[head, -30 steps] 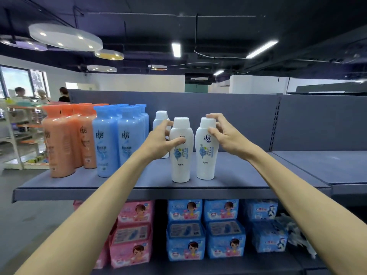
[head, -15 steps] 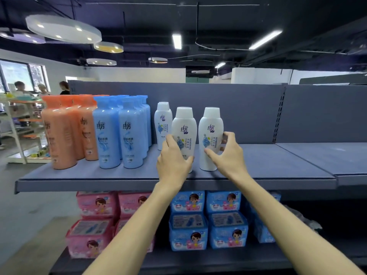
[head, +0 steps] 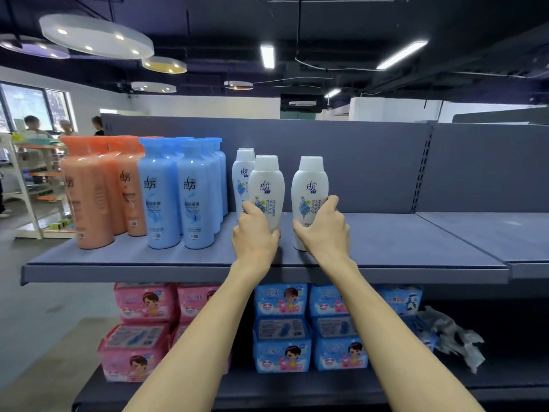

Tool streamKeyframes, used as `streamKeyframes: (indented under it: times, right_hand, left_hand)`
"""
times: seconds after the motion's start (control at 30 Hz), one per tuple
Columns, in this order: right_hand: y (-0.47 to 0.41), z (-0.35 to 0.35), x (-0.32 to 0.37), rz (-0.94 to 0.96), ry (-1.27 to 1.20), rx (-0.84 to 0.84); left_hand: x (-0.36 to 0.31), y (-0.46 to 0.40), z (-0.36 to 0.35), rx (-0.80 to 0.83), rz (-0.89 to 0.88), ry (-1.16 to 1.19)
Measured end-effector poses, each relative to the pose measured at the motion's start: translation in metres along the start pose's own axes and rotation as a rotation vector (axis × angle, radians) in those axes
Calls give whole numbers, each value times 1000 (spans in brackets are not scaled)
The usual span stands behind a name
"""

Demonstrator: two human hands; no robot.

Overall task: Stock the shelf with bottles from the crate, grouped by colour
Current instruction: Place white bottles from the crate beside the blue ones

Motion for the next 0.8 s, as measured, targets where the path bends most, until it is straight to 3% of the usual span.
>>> streamKeyframes:
  times: [0.33, 0.8]
  right_hand:
    - [-10, -13, 3, -15, -30, 29]
    - [-26, -35, 4, 20, -48, 49]
  left_hand:
    - [24, -56, -12, 19, 121, 8]
    - [39, -100, -25, 43, 154, 37]
Point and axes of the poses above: each hand's wrist, its own y-axis away from the middle knuckle, its own z-axis out of the back of the hand, x = y × z, the point moved 1 cm from there along -y, towards the middle knuckle, and after that the axes turned 5 degrees about x, right-handed, at the moved point
